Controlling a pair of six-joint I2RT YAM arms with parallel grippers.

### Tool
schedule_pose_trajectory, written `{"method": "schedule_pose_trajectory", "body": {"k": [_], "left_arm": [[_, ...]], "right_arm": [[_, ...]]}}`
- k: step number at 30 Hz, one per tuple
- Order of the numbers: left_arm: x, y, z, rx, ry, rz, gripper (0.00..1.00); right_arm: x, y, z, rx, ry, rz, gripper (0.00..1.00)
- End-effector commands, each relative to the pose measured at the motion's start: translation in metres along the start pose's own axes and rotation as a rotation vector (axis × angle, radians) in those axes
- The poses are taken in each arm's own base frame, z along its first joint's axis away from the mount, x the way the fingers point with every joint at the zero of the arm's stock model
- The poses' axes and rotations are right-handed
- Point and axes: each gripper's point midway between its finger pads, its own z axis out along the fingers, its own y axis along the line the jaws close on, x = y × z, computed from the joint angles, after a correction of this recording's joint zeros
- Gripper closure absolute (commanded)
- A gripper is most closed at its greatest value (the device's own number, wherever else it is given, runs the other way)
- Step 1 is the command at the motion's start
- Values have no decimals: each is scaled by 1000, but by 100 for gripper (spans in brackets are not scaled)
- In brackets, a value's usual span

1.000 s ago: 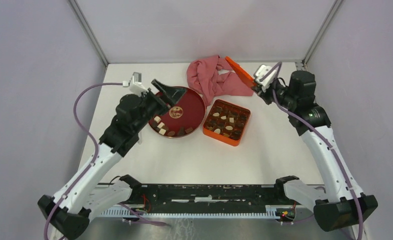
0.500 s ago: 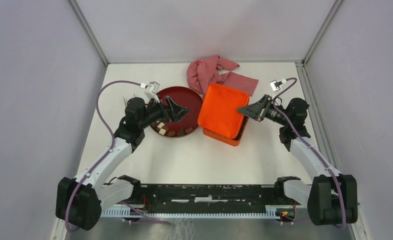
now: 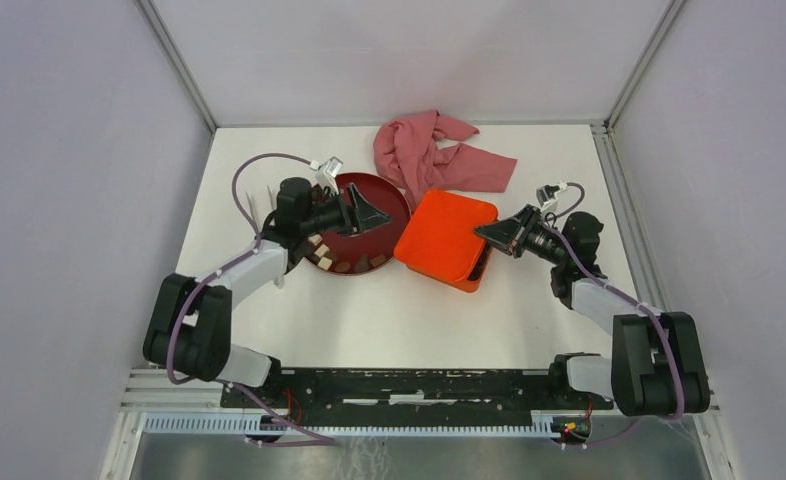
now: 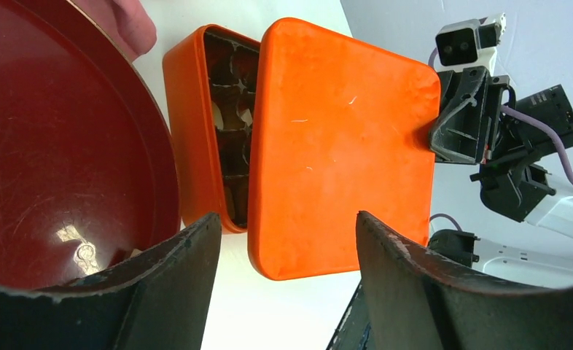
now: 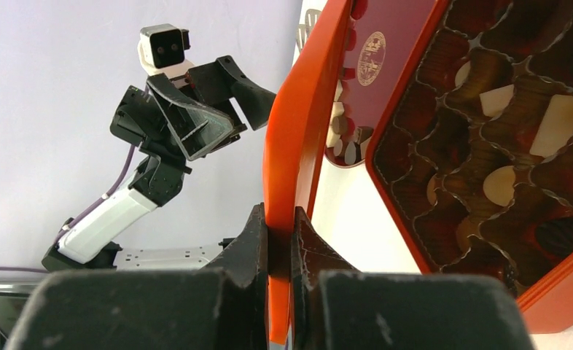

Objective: Pack the chocolate
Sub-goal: Close the box lid on the packing box.

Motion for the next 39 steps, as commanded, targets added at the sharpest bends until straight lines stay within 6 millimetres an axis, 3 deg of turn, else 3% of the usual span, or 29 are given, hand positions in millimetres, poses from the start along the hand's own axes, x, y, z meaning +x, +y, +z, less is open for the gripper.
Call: {"method": "schedule_pose_trajectory", "body": {"k": [1,7,12,17,21,23,27,30,39], "left_arm": [[-11,-8,13,49,8,12,28],[-13,2,28,42,34,-9,28],[-15,8,42,38,33,-42,26],[6,42,60,-167,105,-27,60],[34,53,80,-312,218,27,85],[38,66,81,-406,226,50,91],[33,82,77,-510,208,83,93],[37,82,79,-509,230,91,93],[76,57,93,-400,347,104,94]], "right_arm": [[-15,11,3,-47,-46,-59,100],[-23,6,2,-42,-59,-54,100],[-69,27,-26,-95,-191,-119,100],[-106,44,-68,-124,-344,-195,100],[-108,45,-78,-125,-369,-211,100],[-105,46,-78,-125,-364,-219,100],[-99,39,-77,-119,-347,-211,100],[-96,34,-77,-110,-346,-208,100],[-81,22,-75,-90,-294,-204,100]]}}
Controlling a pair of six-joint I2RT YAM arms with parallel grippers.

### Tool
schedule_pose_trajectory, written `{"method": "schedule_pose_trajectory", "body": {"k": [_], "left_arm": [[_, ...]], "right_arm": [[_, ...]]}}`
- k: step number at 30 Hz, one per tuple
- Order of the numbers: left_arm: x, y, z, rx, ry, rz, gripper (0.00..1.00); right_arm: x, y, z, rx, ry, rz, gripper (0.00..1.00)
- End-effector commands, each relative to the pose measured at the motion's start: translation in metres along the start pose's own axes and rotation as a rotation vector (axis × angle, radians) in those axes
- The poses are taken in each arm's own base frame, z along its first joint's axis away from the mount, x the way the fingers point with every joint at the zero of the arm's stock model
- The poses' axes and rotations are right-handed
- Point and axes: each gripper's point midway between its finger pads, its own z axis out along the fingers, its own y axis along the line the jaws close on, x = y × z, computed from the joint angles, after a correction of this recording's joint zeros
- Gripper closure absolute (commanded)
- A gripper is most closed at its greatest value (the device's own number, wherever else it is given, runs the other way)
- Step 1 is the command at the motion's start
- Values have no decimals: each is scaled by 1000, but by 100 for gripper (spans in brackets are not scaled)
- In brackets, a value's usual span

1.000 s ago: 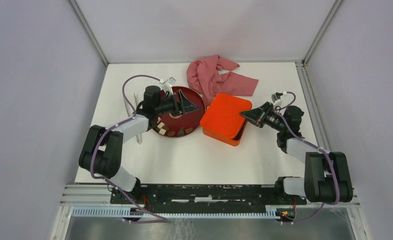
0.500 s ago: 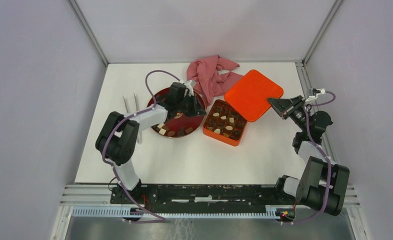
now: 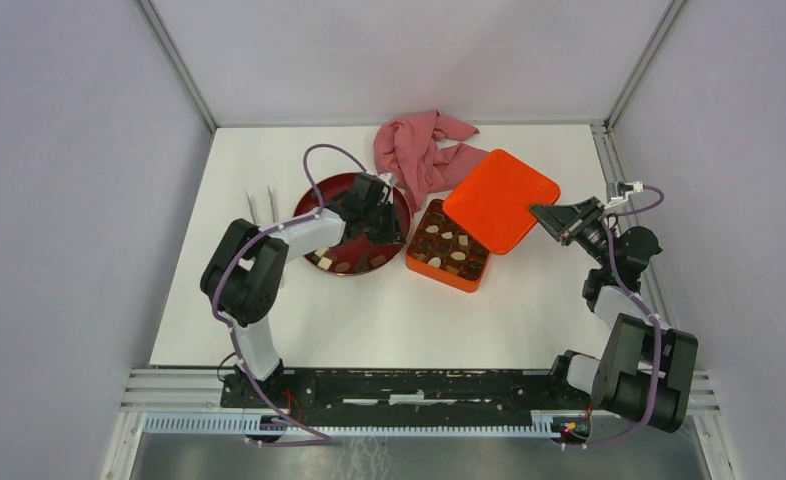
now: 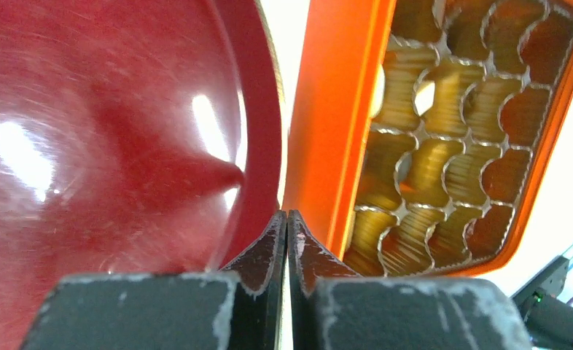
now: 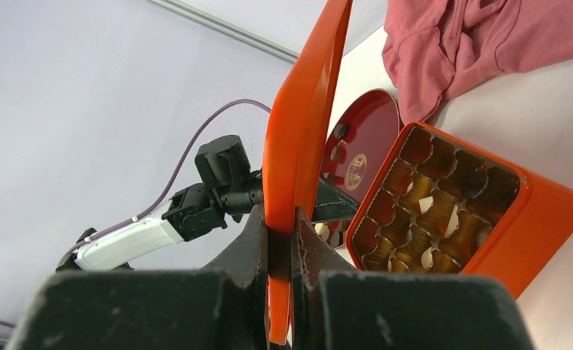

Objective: Pack the chocolate
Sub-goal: Close the box lid on the packing box.

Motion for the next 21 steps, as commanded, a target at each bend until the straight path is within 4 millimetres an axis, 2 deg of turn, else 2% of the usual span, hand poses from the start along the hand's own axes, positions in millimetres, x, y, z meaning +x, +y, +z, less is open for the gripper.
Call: {"method": "schedule_pose_trajectory", "body": {"k": [1,6,9,12,15,18,21], "left_arm": [[12,-35,3,90,40,89,94],[27,-66,-10,157,23,100,94],[37,-78,-17,192,24,99,94],[40,-77,-26,186,-7,91,94],[29,-67,-47,136,-113,90,92],[20,-61,-74,112,-218,107,86],[14,-67,-102,160,-311,123,69]], "right_arm": [[13,8,-3,-42,52,-82,100],[25,-2,-5,-37,144,-118,100],[25,-6,-3,-46,178,-148,100],[25,-11,0,-52,258,-183,100],[25,-24,2,-36,340,-198,100],[32,-36,3,-10,443,-248,100],[49,-38,3,-33,558,-243,100]]}}
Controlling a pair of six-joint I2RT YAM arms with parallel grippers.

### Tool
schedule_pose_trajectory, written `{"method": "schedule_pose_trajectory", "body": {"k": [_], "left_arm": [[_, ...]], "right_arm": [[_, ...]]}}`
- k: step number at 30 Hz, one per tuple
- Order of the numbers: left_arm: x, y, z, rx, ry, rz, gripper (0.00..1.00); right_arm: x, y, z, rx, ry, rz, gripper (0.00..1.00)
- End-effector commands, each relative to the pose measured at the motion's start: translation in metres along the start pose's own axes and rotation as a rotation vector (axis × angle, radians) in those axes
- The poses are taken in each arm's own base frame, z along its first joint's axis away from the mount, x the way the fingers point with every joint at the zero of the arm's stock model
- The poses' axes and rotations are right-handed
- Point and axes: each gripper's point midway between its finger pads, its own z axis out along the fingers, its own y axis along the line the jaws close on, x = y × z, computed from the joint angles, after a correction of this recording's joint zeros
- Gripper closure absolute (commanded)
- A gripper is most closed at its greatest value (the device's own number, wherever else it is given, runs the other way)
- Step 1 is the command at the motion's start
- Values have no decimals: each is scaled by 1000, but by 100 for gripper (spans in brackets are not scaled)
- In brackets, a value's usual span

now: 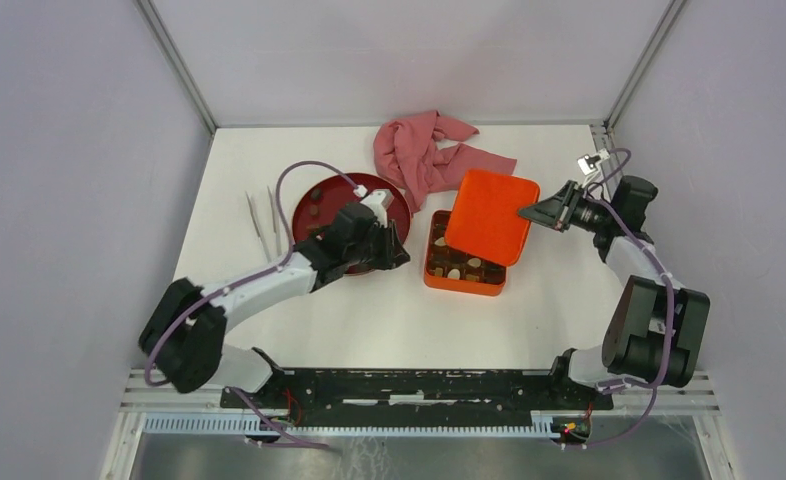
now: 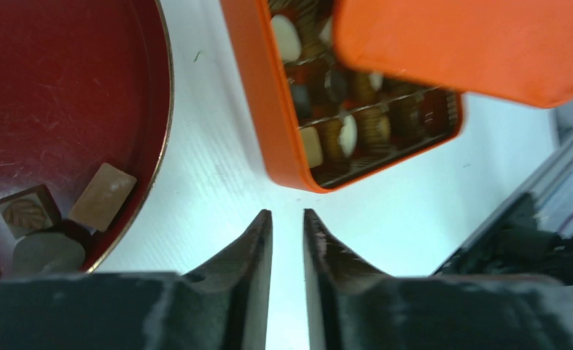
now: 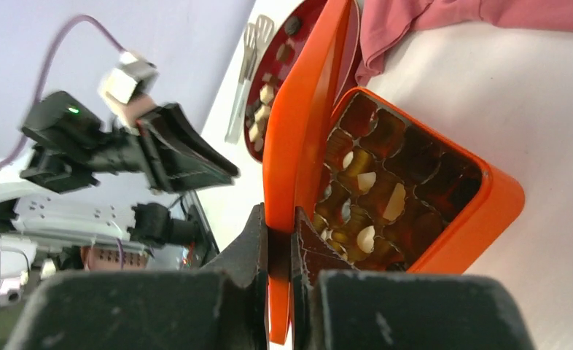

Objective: Pack the chocolate
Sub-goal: Close the box lid on the packing box.

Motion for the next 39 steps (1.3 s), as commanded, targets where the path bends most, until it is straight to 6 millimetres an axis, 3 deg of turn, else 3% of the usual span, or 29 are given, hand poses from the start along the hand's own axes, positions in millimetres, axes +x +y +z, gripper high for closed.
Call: {"method": "schedule_pose_trajectory", "body": {"k": [1,6,10,19,26,30,32,36,39], "left_arm": [[-42,-17,-40,57,-240,19,63],[-50,-36,-63,171,-313,-5,40],[-50,-42,-59,216,-312,-22,31],[-54,-58,-53,384,-324,-39,28],[-80,-74,-94,665,-413,-16,24],[-89,-79,-102,694,-429,53,22],[-97,-82,-108,709,-454,82,22],[-123,-88,-125,716,-526,166,26],[-137,-94,-132,693,-571,272,25]], "right_arm": [[33,7,5,-89,199,-45,100],[41,28,9,-217,273,-59,100],[32,44,11,-251,273,-106,100],[7,82,8,-280,252,-292,100],[-7,122,-3,-292,225,-511,100],[-23,146,-9,-270,197,-698,100],[-40,153,-9,-214,160,-783,100],[-72,180,-13,-86,-74,-919,100],[-67,196,-11,-154,-16,-879,100]]}}
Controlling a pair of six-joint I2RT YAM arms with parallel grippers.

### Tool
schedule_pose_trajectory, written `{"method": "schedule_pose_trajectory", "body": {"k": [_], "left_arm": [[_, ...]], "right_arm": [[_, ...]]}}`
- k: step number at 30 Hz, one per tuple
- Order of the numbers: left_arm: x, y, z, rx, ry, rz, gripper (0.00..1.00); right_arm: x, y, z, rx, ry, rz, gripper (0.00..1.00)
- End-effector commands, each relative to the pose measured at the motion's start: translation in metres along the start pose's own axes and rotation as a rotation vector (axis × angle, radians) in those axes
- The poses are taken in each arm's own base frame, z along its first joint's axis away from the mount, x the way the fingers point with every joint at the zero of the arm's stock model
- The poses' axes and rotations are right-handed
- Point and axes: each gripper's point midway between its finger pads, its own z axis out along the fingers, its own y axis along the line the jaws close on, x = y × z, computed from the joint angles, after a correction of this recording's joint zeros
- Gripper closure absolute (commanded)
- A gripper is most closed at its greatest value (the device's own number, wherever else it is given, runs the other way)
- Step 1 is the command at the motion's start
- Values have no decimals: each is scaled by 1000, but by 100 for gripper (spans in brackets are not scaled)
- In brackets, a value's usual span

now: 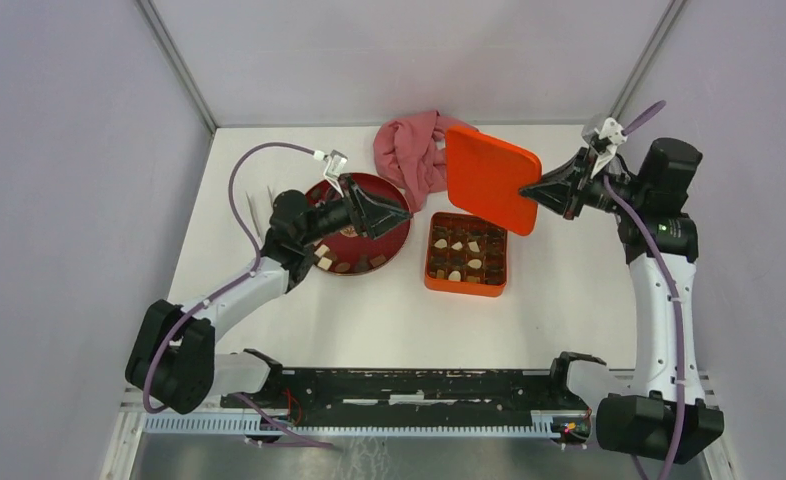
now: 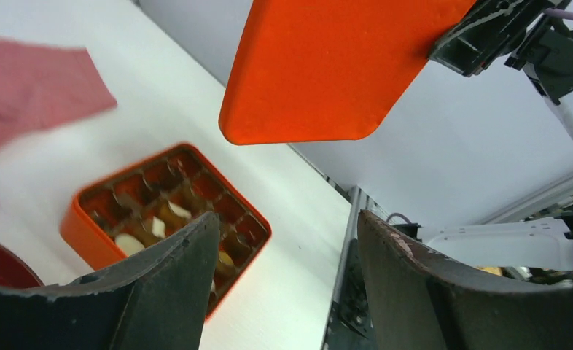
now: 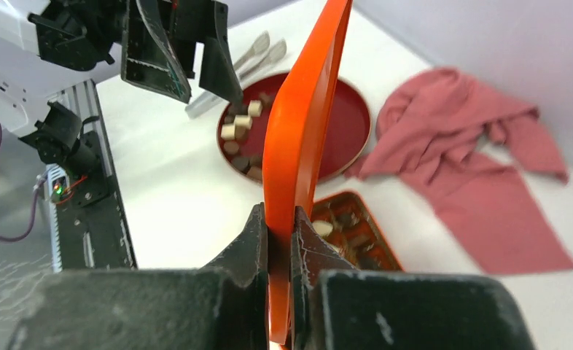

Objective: Pack the chocolate
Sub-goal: Close the box lid on the packing box.

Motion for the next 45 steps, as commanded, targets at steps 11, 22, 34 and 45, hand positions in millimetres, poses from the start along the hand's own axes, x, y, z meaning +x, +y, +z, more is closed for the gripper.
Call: {"method": "schedule_pose_trajectory", "body": {"k": [11,22,34,45], "left_arm": [[-56,-56,-13,225,-39,306,8],[-59,-56,2,325,-7,248,13],[-48,-71,7,545,-7,53,48],[-39,-48,22,421,-18,-50,98]], "right_arm": [[-55,48,13,-131,-149,74,100],[-42,74,36,-256,-128,169,100],[-23,61,47,-259,-115,252,98],[13,37,57,-173,-60,262,57]]}}
